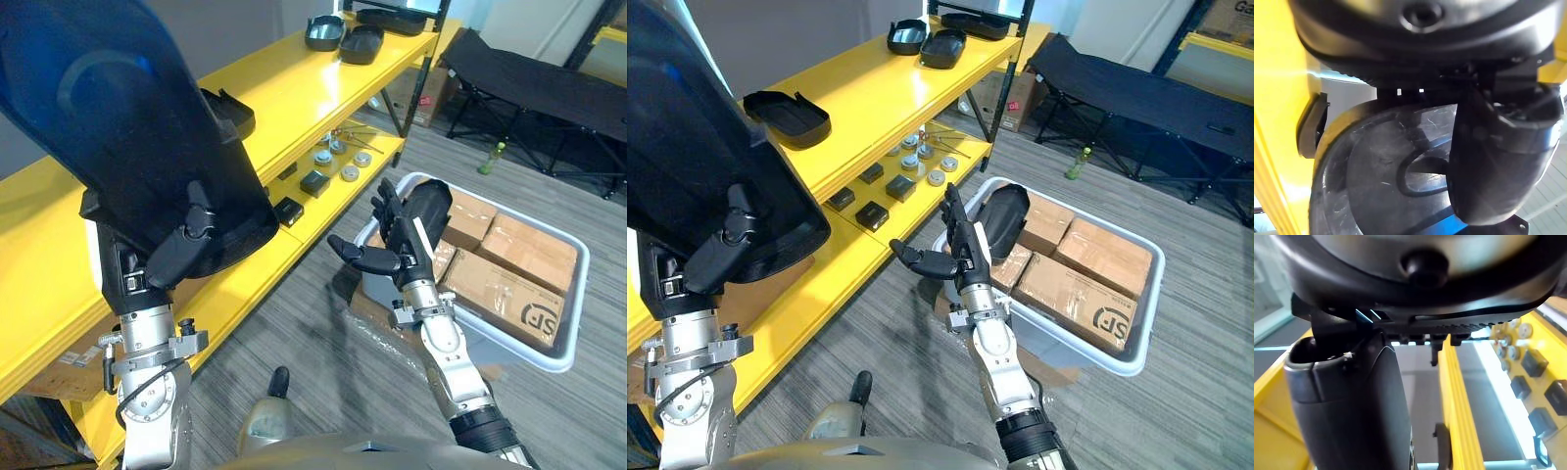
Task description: Walk over and take three plastic housings, then place them on the shelf
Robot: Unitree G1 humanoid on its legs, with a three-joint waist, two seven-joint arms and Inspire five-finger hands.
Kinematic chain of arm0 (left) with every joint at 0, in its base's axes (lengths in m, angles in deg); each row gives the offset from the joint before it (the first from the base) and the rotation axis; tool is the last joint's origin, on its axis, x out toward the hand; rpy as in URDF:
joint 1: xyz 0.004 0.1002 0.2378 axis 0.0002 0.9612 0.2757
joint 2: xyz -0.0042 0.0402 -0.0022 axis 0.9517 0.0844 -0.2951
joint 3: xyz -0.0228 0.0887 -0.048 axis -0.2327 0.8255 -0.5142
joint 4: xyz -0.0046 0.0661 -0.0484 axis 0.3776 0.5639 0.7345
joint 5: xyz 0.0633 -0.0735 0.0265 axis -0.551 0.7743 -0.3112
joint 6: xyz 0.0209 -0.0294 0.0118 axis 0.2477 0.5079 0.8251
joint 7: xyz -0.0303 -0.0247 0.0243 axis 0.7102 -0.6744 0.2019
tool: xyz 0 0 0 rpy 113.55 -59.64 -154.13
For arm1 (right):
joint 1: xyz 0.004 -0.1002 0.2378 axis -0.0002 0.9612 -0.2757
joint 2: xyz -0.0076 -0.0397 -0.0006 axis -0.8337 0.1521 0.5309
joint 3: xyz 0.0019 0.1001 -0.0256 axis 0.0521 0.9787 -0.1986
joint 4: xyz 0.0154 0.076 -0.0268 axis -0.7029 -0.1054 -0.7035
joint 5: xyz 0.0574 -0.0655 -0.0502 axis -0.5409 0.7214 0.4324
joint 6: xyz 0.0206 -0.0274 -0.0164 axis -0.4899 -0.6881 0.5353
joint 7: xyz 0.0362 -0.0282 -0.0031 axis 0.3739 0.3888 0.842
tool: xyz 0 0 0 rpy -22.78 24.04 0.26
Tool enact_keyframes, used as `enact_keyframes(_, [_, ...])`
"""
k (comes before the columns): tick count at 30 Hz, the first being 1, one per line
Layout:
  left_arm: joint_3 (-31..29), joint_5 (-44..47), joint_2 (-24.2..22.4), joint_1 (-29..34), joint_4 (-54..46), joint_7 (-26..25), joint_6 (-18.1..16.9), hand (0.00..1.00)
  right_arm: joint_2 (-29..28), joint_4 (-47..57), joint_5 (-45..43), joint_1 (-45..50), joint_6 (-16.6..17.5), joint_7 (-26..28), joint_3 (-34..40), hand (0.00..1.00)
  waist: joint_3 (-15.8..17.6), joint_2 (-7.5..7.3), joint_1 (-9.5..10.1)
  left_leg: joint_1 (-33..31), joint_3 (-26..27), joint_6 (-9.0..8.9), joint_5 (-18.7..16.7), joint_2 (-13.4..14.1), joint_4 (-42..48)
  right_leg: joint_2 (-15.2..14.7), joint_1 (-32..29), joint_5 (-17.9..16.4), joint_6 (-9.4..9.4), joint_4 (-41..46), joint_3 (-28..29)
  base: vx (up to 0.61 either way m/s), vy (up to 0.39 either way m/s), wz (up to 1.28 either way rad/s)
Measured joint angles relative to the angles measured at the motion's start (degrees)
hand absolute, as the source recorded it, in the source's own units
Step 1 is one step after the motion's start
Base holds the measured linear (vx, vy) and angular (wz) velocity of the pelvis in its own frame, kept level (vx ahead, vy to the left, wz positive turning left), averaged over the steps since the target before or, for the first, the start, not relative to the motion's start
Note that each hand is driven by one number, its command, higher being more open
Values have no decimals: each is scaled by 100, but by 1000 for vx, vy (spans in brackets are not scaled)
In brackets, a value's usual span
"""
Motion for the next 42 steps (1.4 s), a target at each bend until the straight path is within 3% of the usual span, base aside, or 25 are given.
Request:
enact_keyframes(2, [17,-41,-10,66,1,-124,7,0,58,128,-7,-2,30,46,9,100,61,56,-34,-109,20,7,-34,36,118,19,-76,-20,-5,75,-5,-101,10,1])
enact_keyframes(5, [-3,-209,-10,81,-7,-202,7,0,6,144,-14,-4,137,38,0,100,132,20,12,-288,133,65,-162,-2,468,-103,-96,-93,13,187,-50,-29,40,8])
enact_keyframes(7, [-44,-237,-9,76,-11,-175,7,0,-102,152,-131,-7,146,-26,-9,100,190,-56,103,-431,155,109,-449,-126,933,-235,-23,-158,48,249,-74,43,91,10])
enact_keyframes(8, [-130,-231,-11,74,-57,-130,7,0,-225,226,-309,-5,146,-51,-43,100,233,-154,153,-644,258,261,-784,-262,1545,-403,42,-247,77,317,-100,387,430,65])
enact_keyframes(9, [-457,-220,-43,12,-71,-130,29,0,-442,466,-460,21,345,-194,-56,100,208,-247,230,-827,667,704,-1799,-632,2682,-1015,-321,51,-524,1965,95,501,509,66])
enact_keyframes(10, [-548,-237,-19,13,-79,-184,28,0,-472,467,-460,-9,424,-183,-55,100,184,-260,277,-746,699,745,-1819,-649,2620,-1075,-487,418,-493,2282,298,520,459,57])
enact_keyframes(12, [-718,-268,-27,2,-81,-392,91,0,-619,467,-460,-195,481,-150,-96,100,173,-279,269,-587,654,890,-1867,-725,2531,-1068,-674,547,-414,3000,467,314,138,14])
enact_keyframes(13, [-771,-269,-62,6,-75,-475,169,0,-625,457,-469,-277,502,-133,-99,100,193,-245,279,-365,545,969,-1921,-813,2333,-903,-773,306,-578,3405,561,289,99,15])
enact_keyframes(14, [-772,-271,-59,0,-74,-526,201,0,-623,454,-502,-330,503,-112,-98,100,205,-220,268,-239,491,1021,-1944,-819,2207,-706,-848,77,-590,3522,675,236,61,23])
enact_keyframes(15, [-765,-260,-54,-37,-72,-605,231,0,-608,459,-558,-466,504,-84,-85,100,203,-136,213,-32,327,1070,-1912,-802,1979,-193,-1027,-320,-600,3406,882,187,16,45])
enact_keyframes(16, [-737,-221,-51,-94,-72,-621,229,0,-566,484,-615,-571,525,-107,-78,100,194,-57,114,65,131,1068,-1889,-787,1851,193,-1165,-536,-633,3058,907,205,-15,88])
enact_keyframes(17, [-649,-214,-41,-259,-39,-619,229,0,-465,589,-748,-662,565,-150,-26,100,213,24,21,151,-133,1057,-1890,-820,1792,527,-1425,-647,-805,2655,1076,162,-30,98])
enact_keyframes(18, [-621,-219,-43,-328,-27,-611,228,0,-433,627,-767,-695,604,-177,13,100,196,36,-27,152,-252,1032,-1906,-848,1799,638,-1617,-652,-815,2525,1278,172,-44,131])
enact_keyframes(20, [-405,-219,31,-503,81,-645,210,0,-385,936,-795,-716,654,-293,181,100,174,28,-282,143,-940,847,-1963,-992,1923,913,-2079,-482,-567,1960,2410,232,-143,174])
enact_keyframes(21, [-329,-216,31,-519,163,-628,210,0,-360,1040,-794,-718,654,-334,212,100,140,-30,-318,162,-1177,749,-1997,-1067,1975,879,-2081,-325,-422,1651,2676,251,-233,156])
enact_keyframes(22, [-280,-214,40,-502,199,-627,219,0,-341,1113,-793,-718,653,-373,208,100,110,-79,-319,199,-1322,696,-2043,-1141,2005,780,-2055,-145,-449,1421,2711,315,-333,123])
enact_keyframes(23, [-217,-212,39,-414,202,-626,236,0,-334,1252,-795,-718,653,-417,166,100,19,-259,-236,233,-1484,590,-2155,-1299,2057,533,-1971,319,-530,1044,2619,344,-404,110])
enact_keyframes(24, [-163,-215,-121,-342,248,-622,289,0,-242,1292,-794,-759,649,-386,152,100,-46,-171,-148,228,-1583,461,-2276,-1211,2202,527,-1854,496,-382,1000,2374,337,-404,108])
enact_keyframes(26, [-120,-218,-239,-215,240,-593,385,0,-118,1299,-916,-794,648,-301,167,100,-122,18,-128,198,-1235,408,-2307,-857,2167,679,-1551,522,-520,689,1946,246,-326,93])
enact_keyframes(28, [-83,-213,-233,-239,241,-479,388,0,77,1340,-1001,-839,645,-188,408,100,-164,79,-92,122,-215,341,-2069,-356,1766,762,-1288,569,-647,315,1387,177,-274,111])
enact_keyframes(31, [65,-222,-223,-453,273,-282,387,0,201,1470,-993,-831,638,-188,958,100,-170,90,-252,1,1077,412,-1864,179,1411,647,-1186,607,-731,67,726,60,-107,126])
enact_keyframes(33, [261,-220,-214,-737,443,-162,396,0,234,1478,-996,-804,622,-242,1353,100,-179,141,-417,20,1745,364,-1352,433,1116,497,-1112,602,-733,76,340,38,44,110])
enact_keyframes(34, [392,-218,-193,-878,516,-102,426,0,211,1476,-999,-773,617,-317,1587,100,-177,151,-440,176,1792,179,-1160,336,792,412,-1065,608,-716,79,261,30,131,55])
enact_keyframes(37, [428,-229,-13,-873,519,-15,636,0,140,1479,-994,-588,648,-272,1688,100,-171,97,-461,546,1797,263,-1057,24,446,182,-775,725,-532,-118,292,31,175,15])
enact_keyframes(42, [26,-404,199,-804,494,384,814,0,-131,1483,-980,-179,652,3,1616,100,-185,69,-507,800,2031,397,-989,-236,134,67,-609,934,-217,-557,549,-26,92,-21])
